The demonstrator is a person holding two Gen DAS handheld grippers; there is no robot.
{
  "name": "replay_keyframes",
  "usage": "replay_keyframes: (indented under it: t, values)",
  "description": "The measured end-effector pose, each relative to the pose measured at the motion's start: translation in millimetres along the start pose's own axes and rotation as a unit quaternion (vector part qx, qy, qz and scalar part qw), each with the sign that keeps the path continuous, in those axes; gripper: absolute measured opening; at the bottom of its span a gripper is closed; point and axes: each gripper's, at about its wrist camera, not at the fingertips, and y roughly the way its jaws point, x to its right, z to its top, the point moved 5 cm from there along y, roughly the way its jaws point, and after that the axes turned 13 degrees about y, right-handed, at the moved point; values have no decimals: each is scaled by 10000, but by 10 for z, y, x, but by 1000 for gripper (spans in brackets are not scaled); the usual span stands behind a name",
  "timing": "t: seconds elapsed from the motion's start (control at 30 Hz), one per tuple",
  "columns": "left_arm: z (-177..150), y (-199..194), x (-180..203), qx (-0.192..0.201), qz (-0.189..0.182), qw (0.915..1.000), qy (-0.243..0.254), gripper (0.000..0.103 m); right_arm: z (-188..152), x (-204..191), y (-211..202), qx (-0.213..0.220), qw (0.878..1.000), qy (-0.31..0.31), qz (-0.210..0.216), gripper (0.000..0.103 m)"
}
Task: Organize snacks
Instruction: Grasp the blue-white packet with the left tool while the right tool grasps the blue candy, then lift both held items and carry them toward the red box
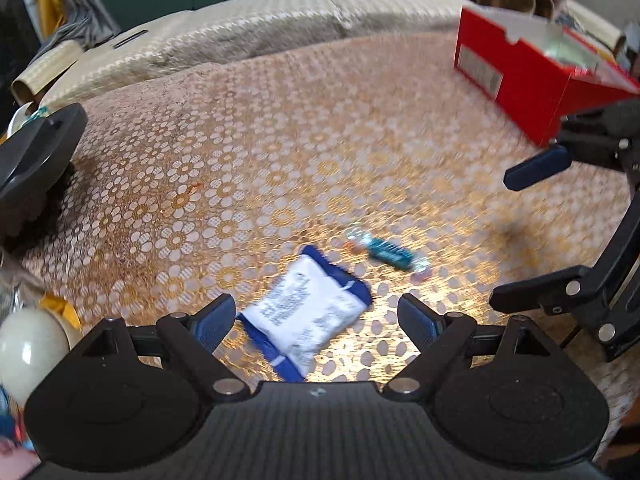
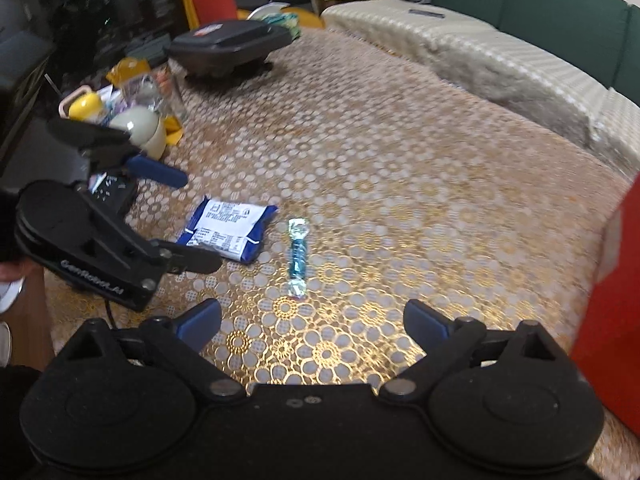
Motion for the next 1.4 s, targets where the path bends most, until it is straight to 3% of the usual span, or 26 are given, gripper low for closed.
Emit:
replay_keyframes:
  t: [0.3, 0.53, 0.6, 0.67, 0.83, 1.03, 1.4]
  values:
    - [-56, 330, -72, -205, -273, 9982, 491, 89, 134, -70, 424, -233, 9994, -234, -110, 74]
    - [-35, 417, -107, -184, -485, 9974, 492, 88, 209, -137, 648, -406, 9981, -454, -83, 53]
    - [-42, 415, -124, -156, -555, 9977, 368, 84, 220, -165, 681, -383, 9977, -554, -95, 49]
    - [-46, 392, -134, -102, -572, 9981, 216, 70, 228, -187, 695, -355, 9973, -631, -149, 45]
    - [-45, 344, -101, -69, -469, 9988, -114, 51, 225, -270, 708, -343, 9954, -875, -176, 27]
    - [-113, 281, -91, -74, -184, 9971, -734, 48, 232, -275, 723, -267, 9968, -715, -258, 12]
    - [-159, 73, -18, -54, 188, 9836, -1791, 46, 151, -109, 343, 26, 9998, -25, -209, 12]
